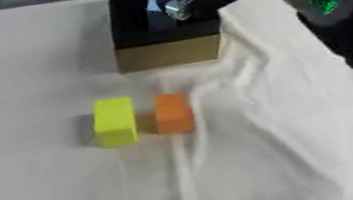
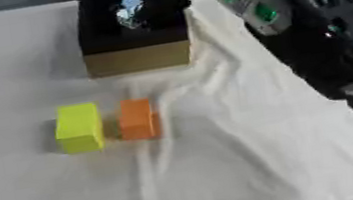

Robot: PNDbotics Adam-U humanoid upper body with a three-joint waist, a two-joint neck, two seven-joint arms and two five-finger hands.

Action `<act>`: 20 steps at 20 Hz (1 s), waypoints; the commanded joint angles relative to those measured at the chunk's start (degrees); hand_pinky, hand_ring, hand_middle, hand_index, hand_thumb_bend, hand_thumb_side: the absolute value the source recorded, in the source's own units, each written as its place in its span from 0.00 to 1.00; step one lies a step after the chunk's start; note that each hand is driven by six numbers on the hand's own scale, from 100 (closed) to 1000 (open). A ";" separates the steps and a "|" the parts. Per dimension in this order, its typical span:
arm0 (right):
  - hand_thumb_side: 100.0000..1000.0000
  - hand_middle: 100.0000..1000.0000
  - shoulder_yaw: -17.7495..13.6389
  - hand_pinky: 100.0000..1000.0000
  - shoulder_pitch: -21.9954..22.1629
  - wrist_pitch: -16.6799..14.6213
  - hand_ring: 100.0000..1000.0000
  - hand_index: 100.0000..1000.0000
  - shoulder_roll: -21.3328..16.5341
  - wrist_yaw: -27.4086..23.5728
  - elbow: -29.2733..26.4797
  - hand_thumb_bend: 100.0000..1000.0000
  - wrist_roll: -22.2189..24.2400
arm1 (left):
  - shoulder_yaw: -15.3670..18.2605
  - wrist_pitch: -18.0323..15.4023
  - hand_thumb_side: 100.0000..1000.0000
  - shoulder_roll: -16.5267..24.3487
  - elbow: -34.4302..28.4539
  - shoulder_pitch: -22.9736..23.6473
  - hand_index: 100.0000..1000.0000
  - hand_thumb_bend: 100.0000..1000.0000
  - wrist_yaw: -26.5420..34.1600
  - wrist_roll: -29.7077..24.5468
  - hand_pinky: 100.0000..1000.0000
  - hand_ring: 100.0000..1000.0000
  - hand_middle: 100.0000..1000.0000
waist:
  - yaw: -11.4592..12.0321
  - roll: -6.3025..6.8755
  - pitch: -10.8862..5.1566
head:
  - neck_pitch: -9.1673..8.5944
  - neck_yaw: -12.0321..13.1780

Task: Pick up objects on the table and place them in the box.

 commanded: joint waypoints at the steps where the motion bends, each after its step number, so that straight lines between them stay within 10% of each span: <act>1: 0.93 0.78 0.17 0.89 -0.21 0.46 0.93 0.96 -1.54 -1.91 -1.43 0.00 0.71 | 0.47 -0.04 0.89 1.39 -0.80 -0.18 0.77 0.00 -0.23 0.06 0.67 0.54 0.61 | -0.05 0.25 -1.35 | 0.47 0.12; 20: 0.92 0.80 3.03 0.90 5.31 1.07 0.94 1.00 0.69 -6.04 -1.32 0.09 3.45 | 0.32 0.27 0.89 1.19 -0.80 0.09 0.77 0.00 -0.35 -0.72 0.67 0.54 0.62 | -0.45 0.10 -1.60 | 0.86 0.24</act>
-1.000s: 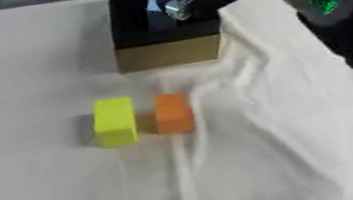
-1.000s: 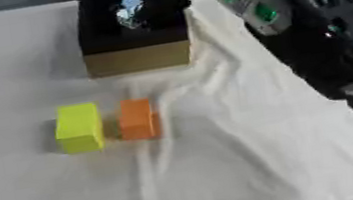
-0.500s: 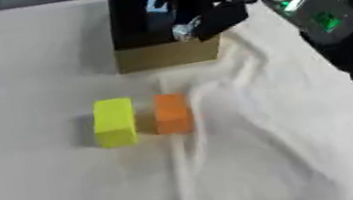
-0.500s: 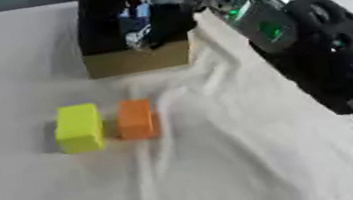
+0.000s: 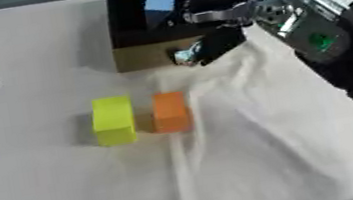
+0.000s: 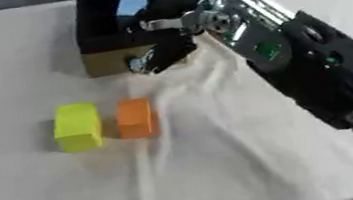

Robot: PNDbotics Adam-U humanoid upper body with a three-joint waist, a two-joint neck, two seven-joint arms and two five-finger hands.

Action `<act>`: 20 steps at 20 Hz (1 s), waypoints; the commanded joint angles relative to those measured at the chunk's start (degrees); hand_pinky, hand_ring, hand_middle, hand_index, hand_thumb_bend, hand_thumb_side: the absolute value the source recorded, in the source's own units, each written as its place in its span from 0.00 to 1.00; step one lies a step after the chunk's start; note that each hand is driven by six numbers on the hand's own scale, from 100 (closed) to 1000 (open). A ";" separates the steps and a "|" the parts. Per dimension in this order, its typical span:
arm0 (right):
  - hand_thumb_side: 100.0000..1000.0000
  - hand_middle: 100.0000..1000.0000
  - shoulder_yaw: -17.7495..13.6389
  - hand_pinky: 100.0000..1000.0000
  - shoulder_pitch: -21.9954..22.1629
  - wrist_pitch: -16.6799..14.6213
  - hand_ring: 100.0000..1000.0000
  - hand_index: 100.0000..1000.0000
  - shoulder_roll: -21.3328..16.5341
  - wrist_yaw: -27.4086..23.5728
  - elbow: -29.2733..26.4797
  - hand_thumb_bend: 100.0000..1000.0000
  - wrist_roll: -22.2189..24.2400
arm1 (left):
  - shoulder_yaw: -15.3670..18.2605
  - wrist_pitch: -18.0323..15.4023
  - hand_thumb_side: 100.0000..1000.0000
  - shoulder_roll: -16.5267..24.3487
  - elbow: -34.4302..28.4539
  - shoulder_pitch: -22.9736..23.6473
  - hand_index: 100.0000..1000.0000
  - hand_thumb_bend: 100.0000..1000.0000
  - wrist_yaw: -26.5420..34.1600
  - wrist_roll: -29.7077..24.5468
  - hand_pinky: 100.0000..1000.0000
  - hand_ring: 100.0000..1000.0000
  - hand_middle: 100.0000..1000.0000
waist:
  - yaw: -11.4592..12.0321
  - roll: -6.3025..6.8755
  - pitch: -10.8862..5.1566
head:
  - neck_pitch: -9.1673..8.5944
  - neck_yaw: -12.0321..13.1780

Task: Pick up objects on the table and place them in the box.

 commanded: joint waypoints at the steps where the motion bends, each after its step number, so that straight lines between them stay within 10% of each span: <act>1: 0.96 0.80 0.02 0.91 -0.40 -0.26 0.95 1.00 -0.54 0.38 -0.64 0.13 0.65 | 0.33 0.01 0.89 1.19 -0.80 -0.24 0.77 0.00 -0.28 -0.29 0.67 0.54 0.62 | -0.08 0.21 -1.38 | 0.36 0.07; 11: 1.00 0.83 1.34 0.92 0.62 -3.21 0.96 1.00 -0.09 3.38 0.18 0.34 1.99 | 0.30 0.33 0.89 1.15 -0.80 -0.09 0.77 0.00 -0.57 -1.07 0.67 0.54 0.62 | -0.21 0.05 -1.58 | 0.50 0.27; 20: 1.00 0.82 2.53 0.92 1.83 -4.59 0.96 1.00 0.19 1.97 0.61 0.27 2.55 | 0.35 0.38 0.87 1.13 -0.80 0.00 0.77 0.00 -0.69 -1.44 0.67 0.54 0.62 | -0.28 0.04 -1.73 | 0.57 0.34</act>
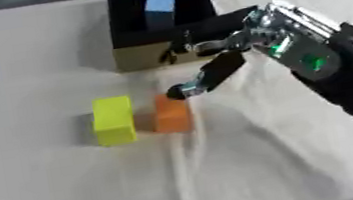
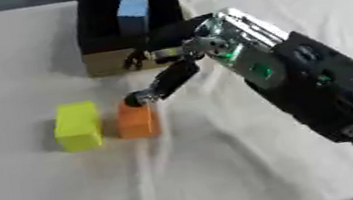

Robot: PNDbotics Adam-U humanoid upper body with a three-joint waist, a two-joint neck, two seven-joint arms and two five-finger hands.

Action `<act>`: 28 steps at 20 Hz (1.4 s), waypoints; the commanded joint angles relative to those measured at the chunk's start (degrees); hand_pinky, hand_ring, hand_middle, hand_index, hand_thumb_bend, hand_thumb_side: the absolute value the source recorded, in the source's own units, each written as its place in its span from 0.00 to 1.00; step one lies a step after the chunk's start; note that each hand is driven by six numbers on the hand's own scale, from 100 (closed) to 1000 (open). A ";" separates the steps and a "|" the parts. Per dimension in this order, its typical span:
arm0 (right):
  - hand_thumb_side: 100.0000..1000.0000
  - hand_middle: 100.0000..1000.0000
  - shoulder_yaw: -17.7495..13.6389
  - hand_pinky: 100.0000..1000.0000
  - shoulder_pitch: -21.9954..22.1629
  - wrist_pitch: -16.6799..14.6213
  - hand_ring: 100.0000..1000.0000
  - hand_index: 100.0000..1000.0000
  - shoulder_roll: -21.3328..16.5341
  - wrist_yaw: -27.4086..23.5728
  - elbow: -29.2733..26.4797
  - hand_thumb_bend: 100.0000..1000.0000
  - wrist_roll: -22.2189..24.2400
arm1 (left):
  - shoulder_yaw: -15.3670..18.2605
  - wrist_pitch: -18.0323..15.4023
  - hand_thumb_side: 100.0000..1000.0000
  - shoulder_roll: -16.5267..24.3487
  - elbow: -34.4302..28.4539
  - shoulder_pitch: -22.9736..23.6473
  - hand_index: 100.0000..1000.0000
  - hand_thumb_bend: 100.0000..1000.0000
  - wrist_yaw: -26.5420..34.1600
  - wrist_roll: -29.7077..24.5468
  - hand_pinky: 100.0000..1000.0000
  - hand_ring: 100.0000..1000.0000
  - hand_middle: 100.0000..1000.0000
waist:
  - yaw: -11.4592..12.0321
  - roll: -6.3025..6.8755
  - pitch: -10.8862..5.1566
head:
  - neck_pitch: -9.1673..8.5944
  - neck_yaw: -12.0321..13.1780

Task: Pick up objects on the table and place them in the box.

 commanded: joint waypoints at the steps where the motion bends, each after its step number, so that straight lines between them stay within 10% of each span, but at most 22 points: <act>1: 1.00 0.82 -0.23 0.92 -0.53 -0.23 0.95 1.00 -0.43 -0.63 -0.53 0.27 0.08 | 0.34 -0.02 0.87 1.13 -0.80 -0.25 0.77 0.00 -0.27 -0.29 0.67 0.54 0.62 | -0.12 0.14 -1.38 | 0.55 0.13; 15: 0.93 0.79 0.70 0.90 2.42 -1.07 0.93 0.98 -0.19 1.93 -2.72 0.09 -1.15 | 0.18 -0.03 0.88 1.10 -0.80 -0.05 0.77 0.00 -0.36 -0.89 0.67 0.54 0.62 | -0.17 -0.10 -1.68 | 1.09 0.04; 28: 1.00 0.79 1.02 0.90 4.17 -0.20 0.93 0.98 0.86 4.48 -2.69 0.21 -2.49 | -0.02 0.02 0.88 1.15 -0.80 0.09 0.77 0.00 -0.34 -1.51 0.67 0.54 0.63 | -0.11 0.01 -2.11 | 1.51 -0.27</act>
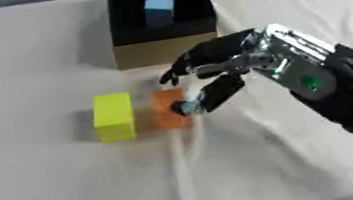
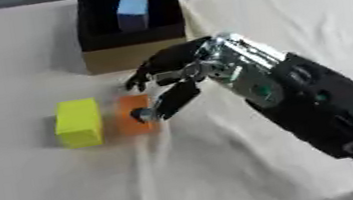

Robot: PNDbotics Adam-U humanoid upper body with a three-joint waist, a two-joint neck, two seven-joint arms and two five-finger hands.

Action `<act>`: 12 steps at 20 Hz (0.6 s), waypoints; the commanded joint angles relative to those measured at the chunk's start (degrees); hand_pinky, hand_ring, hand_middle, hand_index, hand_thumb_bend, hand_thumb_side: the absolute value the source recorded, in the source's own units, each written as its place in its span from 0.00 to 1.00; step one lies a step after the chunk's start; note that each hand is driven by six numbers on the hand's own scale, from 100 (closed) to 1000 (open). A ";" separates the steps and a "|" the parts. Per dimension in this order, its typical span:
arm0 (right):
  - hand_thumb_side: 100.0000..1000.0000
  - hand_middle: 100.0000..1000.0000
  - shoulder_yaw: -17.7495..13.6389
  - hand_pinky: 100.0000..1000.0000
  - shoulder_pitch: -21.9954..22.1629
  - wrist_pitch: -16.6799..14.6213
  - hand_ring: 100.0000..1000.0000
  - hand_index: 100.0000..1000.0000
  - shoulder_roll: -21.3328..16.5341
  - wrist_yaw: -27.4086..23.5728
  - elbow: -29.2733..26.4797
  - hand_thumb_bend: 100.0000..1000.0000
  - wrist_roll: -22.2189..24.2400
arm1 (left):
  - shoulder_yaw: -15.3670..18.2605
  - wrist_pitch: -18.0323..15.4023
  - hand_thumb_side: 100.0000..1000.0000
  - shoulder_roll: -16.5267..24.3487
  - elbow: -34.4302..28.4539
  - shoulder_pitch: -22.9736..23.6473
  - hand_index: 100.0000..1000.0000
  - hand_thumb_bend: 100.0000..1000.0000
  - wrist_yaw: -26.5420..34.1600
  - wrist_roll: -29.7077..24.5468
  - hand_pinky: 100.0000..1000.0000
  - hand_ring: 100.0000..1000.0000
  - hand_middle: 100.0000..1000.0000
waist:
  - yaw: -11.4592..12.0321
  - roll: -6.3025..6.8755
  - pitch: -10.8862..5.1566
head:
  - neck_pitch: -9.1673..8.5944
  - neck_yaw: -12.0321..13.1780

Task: Pick up objects on the table and place them in the box.

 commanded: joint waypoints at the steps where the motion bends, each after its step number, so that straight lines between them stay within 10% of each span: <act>1: 1.00 0.80 -0.38 0.90 -0.42 0.36 0.93 0.99 -0.09 1.60 -0.45 0.22 -0.31 | -0.02 -0.03 0.88 1.13 -0.80 -0.22 0.77 0.00 -0.17 -0.29 0.67 0.54 0.63 | -0.04 0.28 -1.19 | 0.47 -0.21; 12: 1.00 0.80 -0.80 0.90 1.08 -0.22 0.93 0.99 1.22 5.73 1.55 0.28 -0.72 | -0.08 0.05 0.89 0.87 -0.80 -0.27 0.77 0.00 -0.23 -0.55 0.67 0.54 0.63 | 0.27 0.22 -0.92 | 0.19 -0.49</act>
